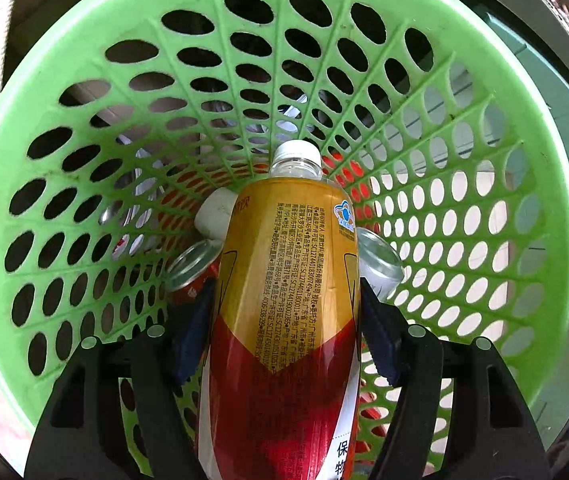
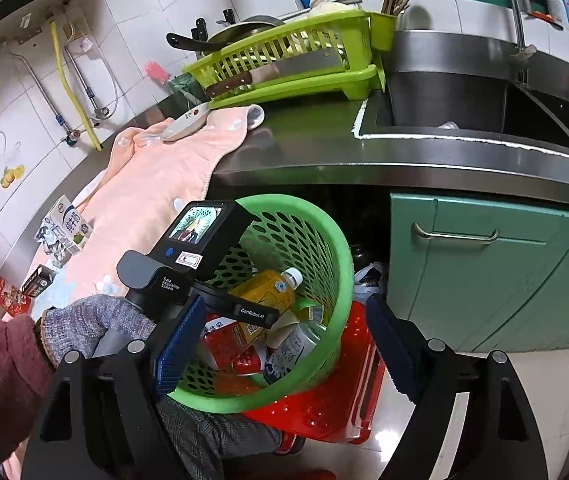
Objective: Collect trash
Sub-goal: 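Carry the yellow-red bottle into the wastebasket and open the left gripper, then move both grippers back over the towel toward the remaining trash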
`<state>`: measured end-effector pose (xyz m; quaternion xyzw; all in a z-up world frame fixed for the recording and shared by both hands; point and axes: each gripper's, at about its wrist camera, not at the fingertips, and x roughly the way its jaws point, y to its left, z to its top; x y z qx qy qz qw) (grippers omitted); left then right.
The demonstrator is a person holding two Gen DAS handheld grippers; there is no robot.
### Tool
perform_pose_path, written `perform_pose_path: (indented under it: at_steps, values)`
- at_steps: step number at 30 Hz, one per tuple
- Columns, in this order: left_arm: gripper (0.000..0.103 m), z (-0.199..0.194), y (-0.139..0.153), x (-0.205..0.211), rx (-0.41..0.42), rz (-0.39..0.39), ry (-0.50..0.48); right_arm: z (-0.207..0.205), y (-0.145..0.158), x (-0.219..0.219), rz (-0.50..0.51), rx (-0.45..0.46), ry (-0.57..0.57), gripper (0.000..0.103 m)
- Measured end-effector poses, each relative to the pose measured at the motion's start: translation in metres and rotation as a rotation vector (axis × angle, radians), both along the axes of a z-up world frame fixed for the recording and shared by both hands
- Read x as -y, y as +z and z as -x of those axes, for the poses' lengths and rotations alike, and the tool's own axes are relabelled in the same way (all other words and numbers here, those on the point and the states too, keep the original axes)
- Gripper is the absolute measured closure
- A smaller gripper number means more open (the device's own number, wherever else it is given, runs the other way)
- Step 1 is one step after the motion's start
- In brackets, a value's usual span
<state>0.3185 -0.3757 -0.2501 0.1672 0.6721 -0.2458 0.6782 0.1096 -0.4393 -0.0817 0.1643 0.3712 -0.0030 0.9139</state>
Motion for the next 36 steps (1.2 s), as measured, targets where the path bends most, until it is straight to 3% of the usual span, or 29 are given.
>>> perform_pose_path:
  at_steps: [9,16,22,28,36]
  values:
    - [0.029,0.014,0.016,-0.013,0.021,0.031,-0.002,0.006,0.01,-0.007,0.0,0.024,0.007,0.024]
    - [0.029,0.021,0.058,-0.036,0.087,0.1,0.025,0.004,0.019,-0.017,0.014,0.043,0.038,0.021]
    - [0.029,0.031,0.098,-0.085,0.148,0.181,0.103,0.002,0.031,-0.035,0.026,0.089,0.071,0.02]
    - [0.029,0.05,0.143,-0.15,0.274,0.228,0.18,-0.01,0.042,-0.064,0.025,0.114,0.133,0.02]
    - [0.029,0.08,0.182,-0.251,0.426,0.213,0.325,-0.036,0.054,-0.127,0.043,0.125,0.296,0.02]
